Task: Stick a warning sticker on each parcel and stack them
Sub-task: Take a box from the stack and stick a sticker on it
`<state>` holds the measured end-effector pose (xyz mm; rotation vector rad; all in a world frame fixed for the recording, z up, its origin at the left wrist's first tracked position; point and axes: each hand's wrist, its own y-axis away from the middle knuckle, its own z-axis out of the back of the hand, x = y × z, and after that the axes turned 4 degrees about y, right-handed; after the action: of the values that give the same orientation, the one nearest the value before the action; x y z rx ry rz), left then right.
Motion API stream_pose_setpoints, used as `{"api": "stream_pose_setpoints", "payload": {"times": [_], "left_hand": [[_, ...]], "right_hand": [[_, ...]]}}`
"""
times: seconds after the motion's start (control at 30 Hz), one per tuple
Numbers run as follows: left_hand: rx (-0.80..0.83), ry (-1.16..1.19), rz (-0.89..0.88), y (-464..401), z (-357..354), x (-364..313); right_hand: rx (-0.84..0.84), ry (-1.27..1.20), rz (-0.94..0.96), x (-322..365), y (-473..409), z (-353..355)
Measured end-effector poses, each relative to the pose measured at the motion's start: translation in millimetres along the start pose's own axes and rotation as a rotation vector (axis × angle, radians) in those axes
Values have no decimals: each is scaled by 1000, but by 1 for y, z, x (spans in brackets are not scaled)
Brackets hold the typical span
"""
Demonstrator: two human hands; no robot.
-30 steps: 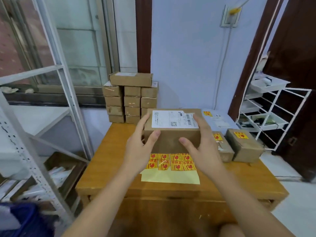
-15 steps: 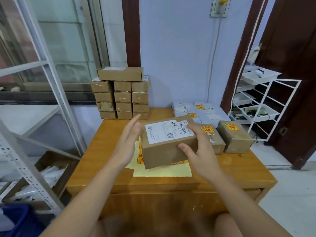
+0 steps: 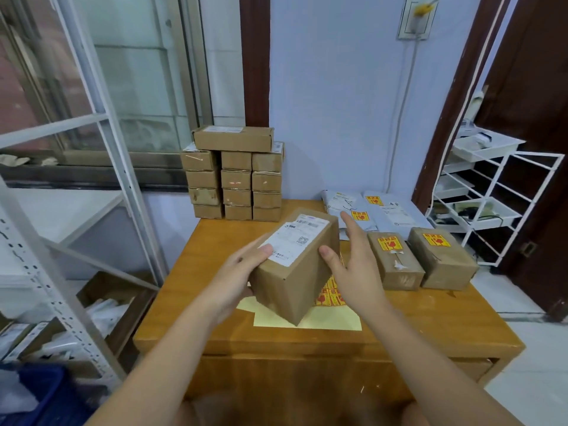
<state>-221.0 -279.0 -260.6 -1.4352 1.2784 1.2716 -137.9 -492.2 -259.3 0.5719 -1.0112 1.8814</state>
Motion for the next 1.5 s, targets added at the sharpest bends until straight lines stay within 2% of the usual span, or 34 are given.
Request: {"api": "stream_pose_setpoints", "payload": {"times": [0.1,0.2,0.33,0.4,0.5,0.57,0.7,0.77,0.83,0.93,1.1,1.5], "left_hand": [[-200,106,-99,8,-17,6],[-341,191,-231,16,-25,9],[-369,128,-369,30,-20,11],[-393,70,-410,36,-13,10],[-454,-110,-461,39,7,8],[-452,-313,-457,40,20,3],[-354,-753,-299,43,37,-7],[-357,-863,-273,42,47,-8],[-377,-821,-295,39,59,-5],[-363,-610,-327,33,77,1],[-289,-364,-274,28,86,13],[-300,-357,-193,13,111,43]], "right_hand": [[-42,1,4,8,-4,-19],[57,-230,-154,17,-2,-38],[268,-717,-342,25,2,-64],[303,-768,-335,28,1,-73],[307,-709,-324,36,-5,-85],[319,-655,-322,41,-9,-93],[373,-616,-240,60,-17,-106],[402,-597,-189,67,-21,-113],[426,-529,-122,70,-25,-119],[464,-362,-28,72,-27,-129],[481,-110,92,68,-23,-138],[540,-1,-9,58,-29,-159]]}}
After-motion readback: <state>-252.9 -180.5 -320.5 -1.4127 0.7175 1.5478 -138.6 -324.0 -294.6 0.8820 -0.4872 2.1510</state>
